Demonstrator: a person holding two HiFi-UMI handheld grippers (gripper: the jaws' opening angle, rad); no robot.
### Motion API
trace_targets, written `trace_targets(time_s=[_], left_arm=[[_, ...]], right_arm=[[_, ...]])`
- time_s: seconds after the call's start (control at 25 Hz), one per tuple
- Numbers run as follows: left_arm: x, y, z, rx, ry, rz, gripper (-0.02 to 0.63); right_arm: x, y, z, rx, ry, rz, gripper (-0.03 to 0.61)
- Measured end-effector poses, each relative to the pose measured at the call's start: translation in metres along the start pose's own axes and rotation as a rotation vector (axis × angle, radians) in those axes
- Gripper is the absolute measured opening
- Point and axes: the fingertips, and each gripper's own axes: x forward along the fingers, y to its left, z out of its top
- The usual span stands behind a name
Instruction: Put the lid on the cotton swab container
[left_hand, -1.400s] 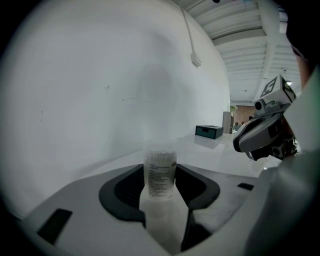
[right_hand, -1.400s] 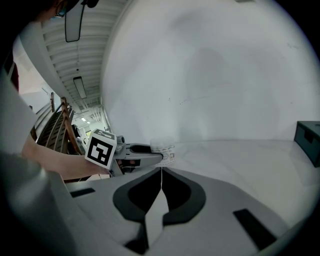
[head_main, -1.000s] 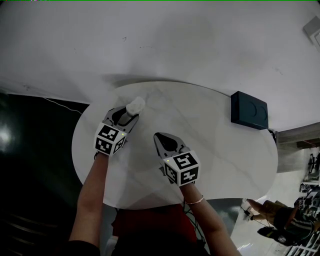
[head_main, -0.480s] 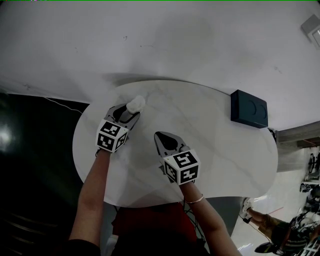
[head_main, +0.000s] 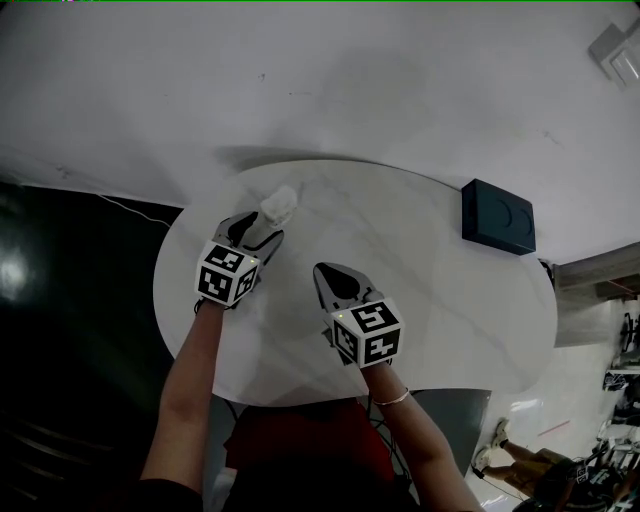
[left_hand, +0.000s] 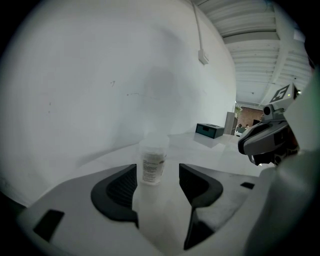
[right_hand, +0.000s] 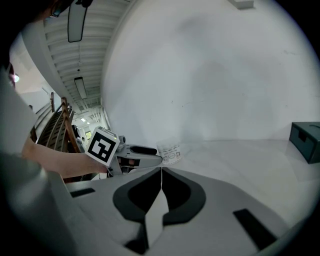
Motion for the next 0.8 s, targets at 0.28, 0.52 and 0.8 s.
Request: trace_targets(time_s=[0.28,0.52,0.8], left_arm=[[-0.032,-0.023,-0.008,-0.008,-0.001,0.031,0.245],[-0.061,-0.043,-0.016,-0.036,-0.021,0.043,0.202],[-0.094,-0.061,-0.023,-0.045,-0.045,0.071,0.125]], right_arm=[[-0.019,0.015,-0.003,0.002,-0.023,-0.008,0.015],[-0.035,0.030,-0.014,0.010,-0.039,-0.023,0.015],[-0.054,0.046,-0.025,0.027,-0.063,-0.048,0.015]])
